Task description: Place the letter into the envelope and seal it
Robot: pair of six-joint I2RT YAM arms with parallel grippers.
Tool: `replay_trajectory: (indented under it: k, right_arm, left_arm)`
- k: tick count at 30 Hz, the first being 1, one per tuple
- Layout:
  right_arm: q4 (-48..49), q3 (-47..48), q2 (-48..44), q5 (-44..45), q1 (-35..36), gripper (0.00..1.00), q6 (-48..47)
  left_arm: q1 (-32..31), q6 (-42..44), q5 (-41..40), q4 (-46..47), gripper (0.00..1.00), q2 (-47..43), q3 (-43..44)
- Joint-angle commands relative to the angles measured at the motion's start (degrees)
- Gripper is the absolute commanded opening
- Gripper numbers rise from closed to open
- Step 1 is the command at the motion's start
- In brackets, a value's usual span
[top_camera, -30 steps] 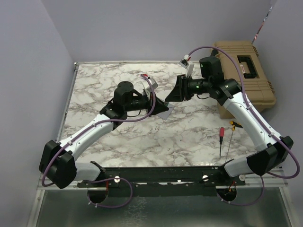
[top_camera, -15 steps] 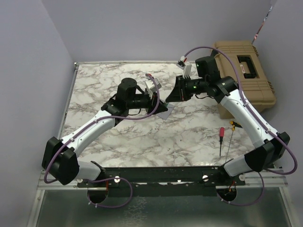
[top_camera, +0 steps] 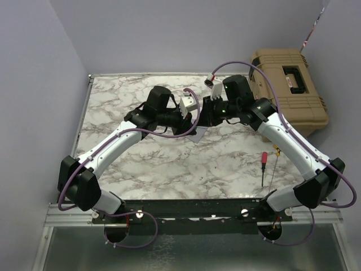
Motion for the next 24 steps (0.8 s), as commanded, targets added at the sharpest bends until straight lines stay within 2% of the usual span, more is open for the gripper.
replay_trajectory:
  k: [1, 6, 12, 16, 19, 20, 24]
  right_arm:
    - [-12.91, -7.40, 3.20, -1.34, 5.72, 0.00, 2.70]
    - [-13.55, -10.89, 3.80, 5.69, 6.98, 0.00, 4.20]
    - [-13.66, -10.40, 4.69, 11.99, 8.06, 0.00, 6.17]
    - [-12.49, -7.68, 4.25, 13.37, 8.04, 0.00, 8.71]
    - [-10.83, -3.31, 3.46, 13.41, 7.98, 0.01, 10.20]
    - [-10.45, -1.51, 3.24, 13.60, 7.94, 0.03, 10.45]
    - [-9.44, 6.24, 3.11, 13.58, 6.23, 0.28, 12.22]
  left_arm:
    - [-0.11, 6.43, -0.14, 20.53, 0.00, -2.69, 11.99]
    - [0.34, 7.28, -1.02, 20.19, 0.00, -3.73, 12.46]
    - [1.83, 4.89, -0.82, 20.56, 0.00, -5.23, 10.95]
    - [2.61, 2.56, -0.11, 20.84, 0.00, -5.99, 8.70]
    - [2.83, 1.02, -0.26, 20.74, 0.00, -7.59, 3.82]
    - [3.00, 0.24, -0.29, 20.63, 0.00, -8.18, 2.02]
    - [3.31, -2.32, -1.47, 20.34, 0.00, -10.91, -5.92]
